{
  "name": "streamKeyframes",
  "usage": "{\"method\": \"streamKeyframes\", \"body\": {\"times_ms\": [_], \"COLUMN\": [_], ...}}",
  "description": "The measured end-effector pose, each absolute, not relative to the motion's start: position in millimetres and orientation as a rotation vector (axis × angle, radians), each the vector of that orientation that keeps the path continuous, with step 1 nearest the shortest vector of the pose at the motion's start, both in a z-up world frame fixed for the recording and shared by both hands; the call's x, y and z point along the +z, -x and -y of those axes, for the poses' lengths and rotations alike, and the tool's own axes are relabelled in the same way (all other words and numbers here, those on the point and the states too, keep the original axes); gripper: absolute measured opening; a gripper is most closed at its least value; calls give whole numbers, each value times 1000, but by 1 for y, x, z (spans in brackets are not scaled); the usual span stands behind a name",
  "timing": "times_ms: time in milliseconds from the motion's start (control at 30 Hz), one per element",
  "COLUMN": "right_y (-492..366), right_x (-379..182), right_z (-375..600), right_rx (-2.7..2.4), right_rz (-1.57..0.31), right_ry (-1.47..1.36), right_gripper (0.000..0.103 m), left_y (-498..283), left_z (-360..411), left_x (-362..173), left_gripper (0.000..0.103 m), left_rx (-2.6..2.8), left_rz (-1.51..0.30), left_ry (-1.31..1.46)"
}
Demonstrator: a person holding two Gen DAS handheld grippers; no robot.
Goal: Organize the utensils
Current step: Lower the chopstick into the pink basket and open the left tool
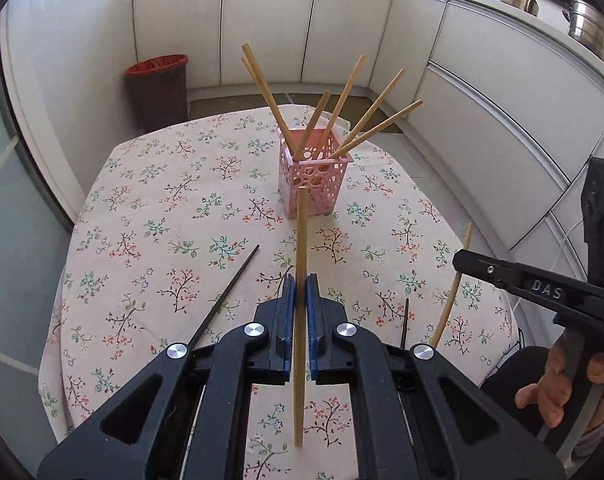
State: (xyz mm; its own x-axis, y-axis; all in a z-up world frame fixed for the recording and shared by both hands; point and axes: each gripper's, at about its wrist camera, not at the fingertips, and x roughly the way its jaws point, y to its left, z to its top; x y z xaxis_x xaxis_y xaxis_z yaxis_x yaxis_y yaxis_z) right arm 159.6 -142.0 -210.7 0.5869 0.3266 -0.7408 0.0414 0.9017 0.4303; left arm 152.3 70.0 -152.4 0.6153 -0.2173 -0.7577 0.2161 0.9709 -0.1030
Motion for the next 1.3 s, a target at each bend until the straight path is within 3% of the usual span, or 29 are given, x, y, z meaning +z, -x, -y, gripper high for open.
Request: {"method": "streamKeyframes", "body": {"times_ms": [867, 1300], "right_y": [-128, -182], "right_x": [-46, 39], "right_z": [183, 182], "right_rx": [318, 277], "right_rz": [-608, -434], "right_ry": [-496, -437], "right_gripper": [6, 6], "left_y": [-119, -165], "left_z": [-55, -58], "left_x": [-15, 53], "left_gripper": [5, 5], "left_rx": [-235, -238], "left_rz": [-631, -497], "left_ry": [-18, 71]}}
